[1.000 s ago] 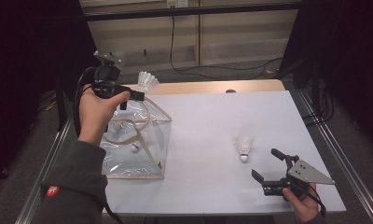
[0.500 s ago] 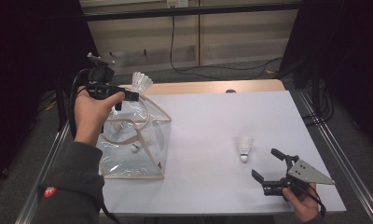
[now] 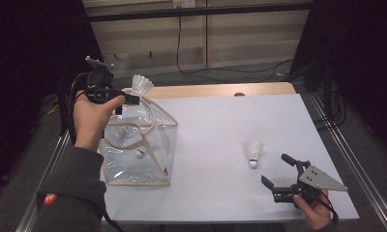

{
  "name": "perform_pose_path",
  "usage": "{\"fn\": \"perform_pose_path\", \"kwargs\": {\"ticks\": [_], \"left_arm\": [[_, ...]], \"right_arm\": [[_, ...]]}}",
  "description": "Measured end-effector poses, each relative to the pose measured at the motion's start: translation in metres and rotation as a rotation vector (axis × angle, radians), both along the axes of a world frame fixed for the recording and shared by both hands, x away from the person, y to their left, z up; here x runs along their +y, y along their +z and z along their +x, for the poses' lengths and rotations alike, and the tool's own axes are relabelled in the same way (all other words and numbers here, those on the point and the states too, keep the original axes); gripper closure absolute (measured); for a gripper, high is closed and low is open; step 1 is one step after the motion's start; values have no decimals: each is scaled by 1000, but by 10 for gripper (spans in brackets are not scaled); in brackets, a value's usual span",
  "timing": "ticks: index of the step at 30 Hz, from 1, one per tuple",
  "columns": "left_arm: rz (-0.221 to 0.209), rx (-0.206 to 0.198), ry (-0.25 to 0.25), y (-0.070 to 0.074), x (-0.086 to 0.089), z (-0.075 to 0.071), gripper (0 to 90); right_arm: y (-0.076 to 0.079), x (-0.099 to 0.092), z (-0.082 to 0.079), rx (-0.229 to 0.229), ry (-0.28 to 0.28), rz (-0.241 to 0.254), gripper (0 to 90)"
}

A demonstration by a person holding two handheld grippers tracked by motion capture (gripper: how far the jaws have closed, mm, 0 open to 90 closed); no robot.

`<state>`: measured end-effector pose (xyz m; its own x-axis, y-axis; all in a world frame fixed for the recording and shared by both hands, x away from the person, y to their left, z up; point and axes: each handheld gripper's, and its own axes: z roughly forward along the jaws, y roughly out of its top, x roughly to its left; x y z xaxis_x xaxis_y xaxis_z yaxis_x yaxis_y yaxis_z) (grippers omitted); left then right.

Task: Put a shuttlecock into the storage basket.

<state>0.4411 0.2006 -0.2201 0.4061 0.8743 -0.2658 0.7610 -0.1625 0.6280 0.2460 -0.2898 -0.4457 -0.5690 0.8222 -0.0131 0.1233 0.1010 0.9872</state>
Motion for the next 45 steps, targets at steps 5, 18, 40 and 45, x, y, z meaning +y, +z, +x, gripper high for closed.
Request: {"fn": "perform_pose_path", "kwargs": {"ticks": [5,18,40,45], "left_arm": [[2,0,11,-1,3,0,653],[6,0,31,-6,8,1,653],[8,7,53,-10,16,2,653],[12,5,64,-12,19,2,653]], "right_arm": [[0,0,0,3,-1,2,7],[0,0,0,7,-3,2,7],[0,0,0,5,-2,3,7],[0,0,0,6,-4,4,7]]}}
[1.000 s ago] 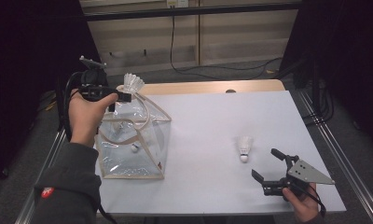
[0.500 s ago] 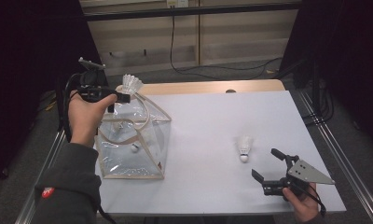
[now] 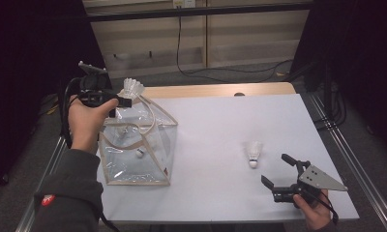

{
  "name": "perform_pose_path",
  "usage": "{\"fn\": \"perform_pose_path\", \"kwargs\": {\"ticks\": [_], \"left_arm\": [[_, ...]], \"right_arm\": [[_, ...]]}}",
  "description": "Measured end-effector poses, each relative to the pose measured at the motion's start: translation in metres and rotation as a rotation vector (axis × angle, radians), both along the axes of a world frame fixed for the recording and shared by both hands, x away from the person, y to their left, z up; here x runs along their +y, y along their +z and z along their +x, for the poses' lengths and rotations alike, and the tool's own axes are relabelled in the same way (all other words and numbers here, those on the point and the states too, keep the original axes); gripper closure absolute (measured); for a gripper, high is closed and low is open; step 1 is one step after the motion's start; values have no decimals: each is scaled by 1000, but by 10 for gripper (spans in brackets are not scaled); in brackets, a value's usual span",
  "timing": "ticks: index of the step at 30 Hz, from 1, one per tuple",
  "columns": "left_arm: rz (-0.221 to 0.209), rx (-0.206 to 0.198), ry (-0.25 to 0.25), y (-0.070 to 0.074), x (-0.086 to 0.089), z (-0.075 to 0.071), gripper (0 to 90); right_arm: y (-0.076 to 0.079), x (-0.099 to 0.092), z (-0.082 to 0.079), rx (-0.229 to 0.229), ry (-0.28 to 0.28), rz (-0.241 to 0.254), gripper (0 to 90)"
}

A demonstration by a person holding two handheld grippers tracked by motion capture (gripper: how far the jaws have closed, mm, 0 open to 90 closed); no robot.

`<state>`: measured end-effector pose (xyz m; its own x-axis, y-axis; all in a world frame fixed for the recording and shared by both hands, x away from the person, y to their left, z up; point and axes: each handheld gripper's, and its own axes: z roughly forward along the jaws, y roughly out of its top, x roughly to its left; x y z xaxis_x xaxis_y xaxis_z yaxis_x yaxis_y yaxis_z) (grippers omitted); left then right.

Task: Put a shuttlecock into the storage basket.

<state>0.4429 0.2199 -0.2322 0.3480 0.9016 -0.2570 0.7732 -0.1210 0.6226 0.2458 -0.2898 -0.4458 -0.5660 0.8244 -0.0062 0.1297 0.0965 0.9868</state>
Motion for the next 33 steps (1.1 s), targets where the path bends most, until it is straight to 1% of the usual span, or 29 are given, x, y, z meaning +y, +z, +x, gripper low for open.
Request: {"fn": "perform_pose_path", "kwargs": {"ticks": [1,2,8,16,17,19,25,33], "left_arm": [[-1,-2,2,-1,0,0,652],[8,3,1,-1,1,0,652],[7,4,18,-5,4,0,652],[19,7,14,-8,6,1,651],[14,2,22,-9,6,1,651],[20,6,19,-10,7,1,651],[15,10,32,-15,9,2,651],[24,23,34,-21,12,3,650]], "right_arm": [[0,0,0,-3,1,-2,7],[0,0,0,-4,1,-3,7],[0,0,0,-2,2,-1,7],[0,0,0,-1,1,2,7],[0,0,0,-2,1,0,7],[0,0,0,-4,4,-5,7],[0,0,0,-3,2,-2,7],[0,0,0,0,5,-7,7]]}}
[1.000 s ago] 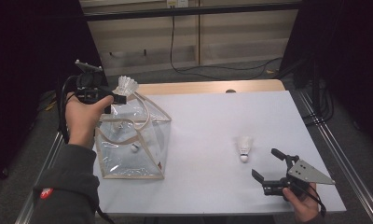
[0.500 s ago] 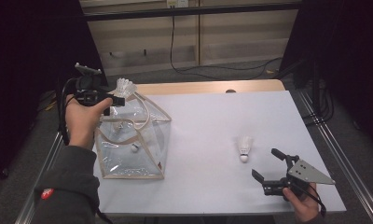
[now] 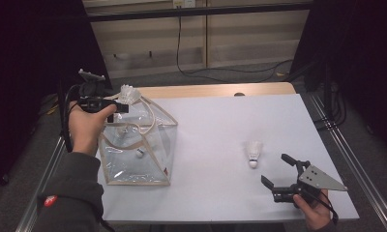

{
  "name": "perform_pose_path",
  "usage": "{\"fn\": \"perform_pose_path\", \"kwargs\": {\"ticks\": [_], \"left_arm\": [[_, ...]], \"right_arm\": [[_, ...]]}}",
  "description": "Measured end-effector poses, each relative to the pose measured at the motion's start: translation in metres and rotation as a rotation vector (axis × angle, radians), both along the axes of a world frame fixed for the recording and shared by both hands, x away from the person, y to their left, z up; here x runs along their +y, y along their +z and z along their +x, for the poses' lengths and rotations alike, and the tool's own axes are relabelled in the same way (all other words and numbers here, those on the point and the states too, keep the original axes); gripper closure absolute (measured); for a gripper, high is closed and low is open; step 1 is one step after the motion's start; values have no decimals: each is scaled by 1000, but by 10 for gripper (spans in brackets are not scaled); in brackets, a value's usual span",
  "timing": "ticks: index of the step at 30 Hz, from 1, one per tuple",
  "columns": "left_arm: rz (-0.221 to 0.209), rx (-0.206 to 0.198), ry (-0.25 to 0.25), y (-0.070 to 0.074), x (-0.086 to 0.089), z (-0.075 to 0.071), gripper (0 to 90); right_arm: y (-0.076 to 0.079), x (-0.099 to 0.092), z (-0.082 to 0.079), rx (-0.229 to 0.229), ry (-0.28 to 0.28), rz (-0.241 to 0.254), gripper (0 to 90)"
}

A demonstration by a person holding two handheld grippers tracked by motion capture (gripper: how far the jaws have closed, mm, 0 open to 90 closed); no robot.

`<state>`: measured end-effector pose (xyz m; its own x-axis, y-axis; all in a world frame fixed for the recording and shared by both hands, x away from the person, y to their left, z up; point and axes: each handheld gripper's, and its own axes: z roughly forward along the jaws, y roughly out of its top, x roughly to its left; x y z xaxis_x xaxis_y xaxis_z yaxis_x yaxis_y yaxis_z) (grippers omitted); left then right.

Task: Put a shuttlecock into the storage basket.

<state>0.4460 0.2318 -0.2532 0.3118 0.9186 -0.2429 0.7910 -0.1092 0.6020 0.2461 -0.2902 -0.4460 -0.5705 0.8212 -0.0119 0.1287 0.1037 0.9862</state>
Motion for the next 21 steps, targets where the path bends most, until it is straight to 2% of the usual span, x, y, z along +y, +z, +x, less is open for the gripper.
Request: {"fn": "perform_pose_path", "kwargs": {"ticks": [6,8,14,19,21], "left_arm": [[2,3,9,-3,4,0,650],[9,-9,12,-3,4,0,642],[19,-20,1,-1,3,-1,558],[13,-19,-16,2,-2,-2,519],[-6,-18,-25,3,-4,-2,507]], "right_arm": [[0,0,0,-1,1,0,7],[0,0,0,-1,0,0,7],[0,0,0,0,0,0,7],[0,0,0,0,1,-1,7],[0,0,0,0,1,0,7]]}}
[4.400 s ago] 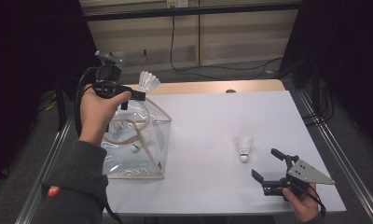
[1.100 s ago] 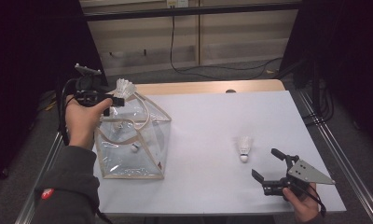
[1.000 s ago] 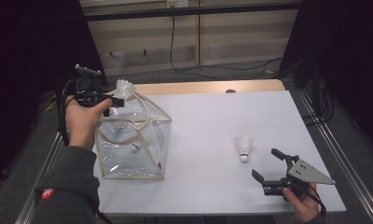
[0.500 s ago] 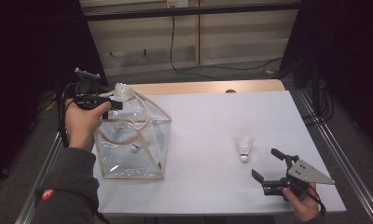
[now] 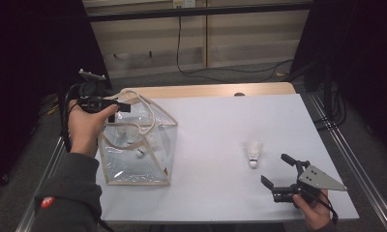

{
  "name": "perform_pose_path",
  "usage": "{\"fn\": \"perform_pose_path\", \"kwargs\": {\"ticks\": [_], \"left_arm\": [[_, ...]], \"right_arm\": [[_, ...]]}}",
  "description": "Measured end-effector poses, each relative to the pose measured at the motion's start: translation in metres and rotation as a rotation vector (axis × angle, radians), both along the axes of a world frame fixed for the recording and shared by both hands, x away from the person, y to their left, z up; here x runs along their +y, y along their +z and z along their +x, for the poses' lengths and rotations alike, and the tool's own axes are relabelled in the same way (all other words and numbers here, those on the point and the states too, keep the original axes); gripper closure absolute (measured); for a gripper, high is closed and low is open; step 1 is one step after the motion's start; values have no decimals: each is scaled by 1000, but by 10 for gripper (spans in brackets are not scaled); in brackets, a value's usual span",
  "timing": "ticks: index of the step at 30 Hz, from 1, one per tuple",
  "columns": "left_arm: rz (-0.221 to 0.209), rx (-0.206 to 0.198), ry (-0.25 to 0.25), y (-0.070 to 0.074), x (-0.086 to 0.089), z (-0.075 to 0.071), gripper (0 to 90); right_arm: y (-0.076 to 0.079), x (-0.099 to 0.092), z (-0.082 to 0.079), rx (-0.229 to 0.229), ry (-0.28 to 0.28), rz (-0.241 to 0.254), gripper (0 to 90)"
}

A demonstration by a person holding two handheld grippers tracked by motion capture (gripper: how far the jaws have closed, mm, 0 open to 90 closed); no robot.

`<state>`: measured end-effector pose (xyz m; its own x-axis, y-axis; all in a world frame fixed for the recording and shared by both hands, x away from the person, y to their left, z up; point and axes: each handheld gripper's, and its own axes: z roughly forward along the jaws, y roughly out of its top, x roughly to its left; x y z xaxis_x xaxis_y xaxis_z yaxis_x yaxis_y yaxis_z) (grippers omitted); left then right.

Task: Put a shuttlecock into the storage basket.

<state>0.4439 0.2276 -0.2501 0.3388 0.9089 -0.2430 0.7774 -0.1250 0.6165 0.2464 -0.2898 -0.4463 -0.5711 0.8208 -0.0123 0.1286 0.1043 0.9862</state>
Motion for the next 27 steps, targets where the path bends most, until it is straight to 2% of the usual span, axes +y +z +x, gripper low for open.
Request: {"fn": "perform_pose_path", "kwargs": {"ticks": [11,17,19,20,27], "left_arm": [[-52,4,-73,7,-15,-4,448],[-45,-1,-119,10,-27,-7,393],[-52,6,-149,11,-31,-8,391],[-60,0,-144,12,-33,-8,384],[-67,1,-194,15,-44,-12,356]], "right_arm": [[0,0,0,-1,0,0,7],[0,0,0,-1,0,1,7],[0,0,0,-2,1,-2,7],[0,0,0,-2,1,-3,7],[0,0,0,-2,1,0,7]]}}
